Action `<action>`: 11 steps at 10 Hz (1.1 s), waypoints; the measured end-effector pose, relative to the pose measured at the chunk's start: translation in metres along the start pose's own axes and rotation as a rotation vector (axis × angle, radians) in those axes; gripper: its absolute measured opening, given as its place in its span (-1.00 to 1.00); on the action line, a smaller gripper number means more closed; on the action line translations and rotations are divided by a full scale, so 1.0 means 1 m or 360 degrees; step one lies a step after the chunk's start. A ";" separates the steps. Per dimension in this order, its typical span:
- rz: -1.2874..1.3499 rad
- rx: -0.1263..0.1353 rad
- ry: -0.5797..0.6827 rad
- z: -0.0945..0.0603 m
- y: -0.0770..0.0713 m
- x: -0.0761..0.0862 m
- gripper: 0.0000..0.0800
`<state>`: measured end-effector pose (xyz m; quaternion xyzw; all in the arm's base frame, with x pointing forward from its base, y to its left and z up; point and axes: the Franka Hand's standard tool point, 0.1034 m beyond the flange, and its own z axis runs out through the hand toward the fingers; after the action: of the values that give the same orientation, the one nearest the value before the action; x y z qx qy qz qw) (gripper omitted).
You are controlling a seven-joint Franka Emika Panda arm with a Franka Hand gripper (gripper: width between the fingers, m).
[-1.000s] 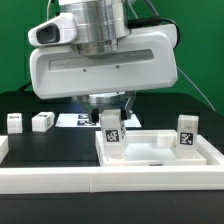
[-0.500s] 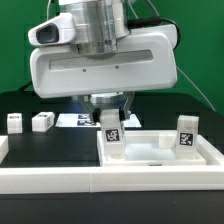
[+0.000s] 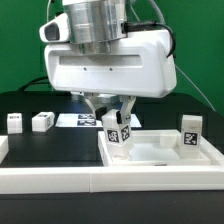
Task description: Assemble square table
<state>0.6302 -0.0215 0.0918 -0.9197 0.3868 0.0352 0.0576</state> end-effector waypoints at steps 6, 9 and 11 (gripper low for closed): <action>0.0898 0.0028 0.0041 0.001 -0.008 -0.004 -0.27; 0.1241 0.0022 0.0046 0.001 -0.007 -0.006 -0.27; 0.1459 0.0018 0.0044 0.001 -0.007 -0.006 -0.27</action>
Offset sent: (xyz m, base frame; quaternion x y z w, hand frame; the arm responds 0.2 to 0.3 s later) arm -0.0059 0.0097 -0.0042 -0.0083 0.0059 0.2744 0.9616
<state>0.6304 -0.0123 0.0921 -0.6535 0.7548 0.0428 0.0360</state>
